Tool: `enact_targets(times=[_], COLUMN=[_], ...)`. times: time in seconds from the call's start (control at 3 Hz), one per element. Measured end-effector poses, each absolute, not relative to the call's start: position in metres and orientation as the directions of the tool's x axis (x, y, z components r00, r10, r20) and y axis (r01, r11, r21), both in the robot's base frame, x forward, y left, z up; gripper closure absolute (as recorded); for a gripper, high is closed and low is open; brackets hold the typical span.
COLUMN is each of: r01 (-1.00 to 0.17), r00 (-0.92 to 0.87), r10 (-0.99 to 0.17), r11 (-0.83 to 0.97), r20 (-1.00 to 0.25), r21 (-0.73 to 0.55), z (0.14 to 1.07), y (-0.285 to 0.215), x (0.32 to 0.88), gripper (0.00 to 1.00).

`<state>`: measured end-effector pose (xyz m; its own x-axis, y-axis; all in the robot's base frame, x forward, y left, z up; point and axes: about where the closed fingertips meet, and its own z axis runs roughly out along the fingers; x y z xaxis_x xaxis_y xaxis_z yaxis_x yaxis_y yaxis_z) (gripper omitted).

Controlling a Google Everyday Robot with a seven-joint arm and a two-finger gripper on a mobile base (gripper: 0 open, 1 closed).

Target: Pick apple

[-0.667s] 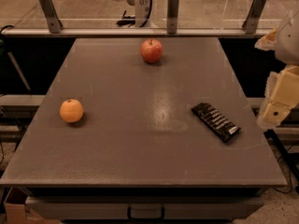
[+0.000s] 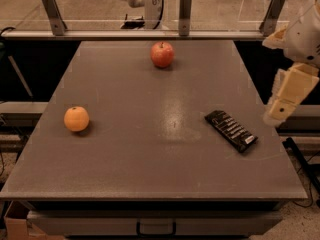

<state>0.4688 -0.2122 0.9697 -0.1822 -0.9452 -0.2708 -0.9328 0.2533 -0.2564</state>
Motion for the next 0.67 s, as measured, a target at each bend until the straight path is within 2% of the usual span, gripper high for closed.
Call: enact_targets(times=[0.33,0.67], r01=[-0.925,-0.906], r00=[-0.116,-0.06], r10=[-0.918,-0.857], r11=[0.239,0.261], r20=[-0.379,-0.511], r21=[-0.295,-0.332], z=[0.948,0.931], y=[-0.193,-0.153], x=[0.537,0.614], gripper=[0.0,0.0])
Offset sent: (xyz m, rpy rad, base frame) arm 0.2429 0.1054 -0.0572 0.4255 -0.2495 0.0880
